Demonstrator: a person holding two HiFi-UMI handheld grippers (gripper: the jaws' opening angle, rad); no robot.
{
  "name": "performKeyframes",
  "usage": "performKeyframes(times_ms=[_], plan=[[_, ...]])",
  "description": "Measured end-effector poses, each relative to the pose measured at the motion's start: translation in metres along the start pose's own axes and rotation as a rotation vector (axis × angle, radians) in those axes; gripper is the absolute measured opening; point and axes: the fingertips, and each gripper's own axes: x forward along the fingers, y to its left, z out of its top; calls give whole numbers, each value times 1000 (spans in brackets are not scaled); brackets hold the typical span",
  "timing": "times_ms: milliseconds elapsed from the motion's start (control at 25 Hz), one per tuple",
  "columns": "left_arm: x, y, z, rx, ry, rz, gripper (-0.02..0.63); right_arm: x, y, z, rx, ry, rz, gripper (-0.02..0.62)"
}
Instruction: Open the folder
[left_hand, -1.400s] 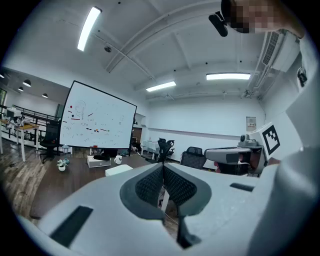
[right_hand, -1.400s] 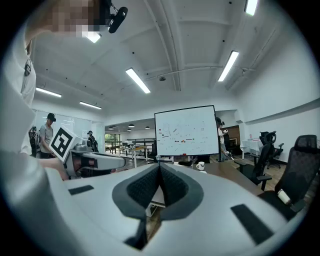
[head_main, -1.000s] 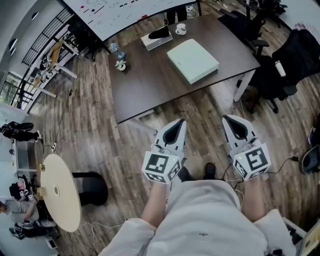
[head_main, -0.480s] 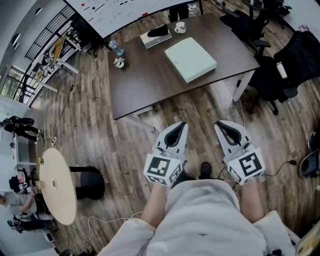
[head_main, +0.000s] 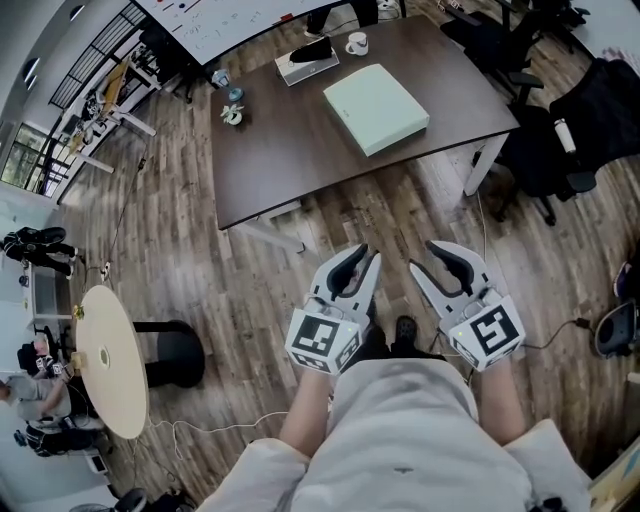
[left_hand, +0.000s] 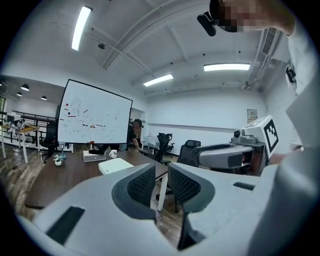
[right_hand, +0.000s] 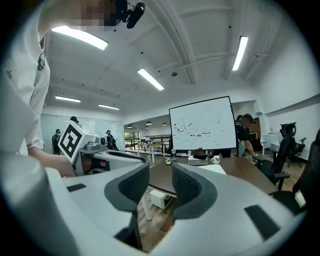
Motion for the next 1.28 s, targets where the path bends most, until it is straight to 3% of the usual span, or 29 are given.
performKeyframes(times_ms=[160,480,1280], plan=[[4,4,-7,2,17,9,83,4,-4,-2,4,5,10,165],[24,25,-13,-13,28,-2,86,25,-24,-6,13,18,-13,167],[122,161,16,-40,6,-36,86,154,-119,28,-36,63,-58,161]])
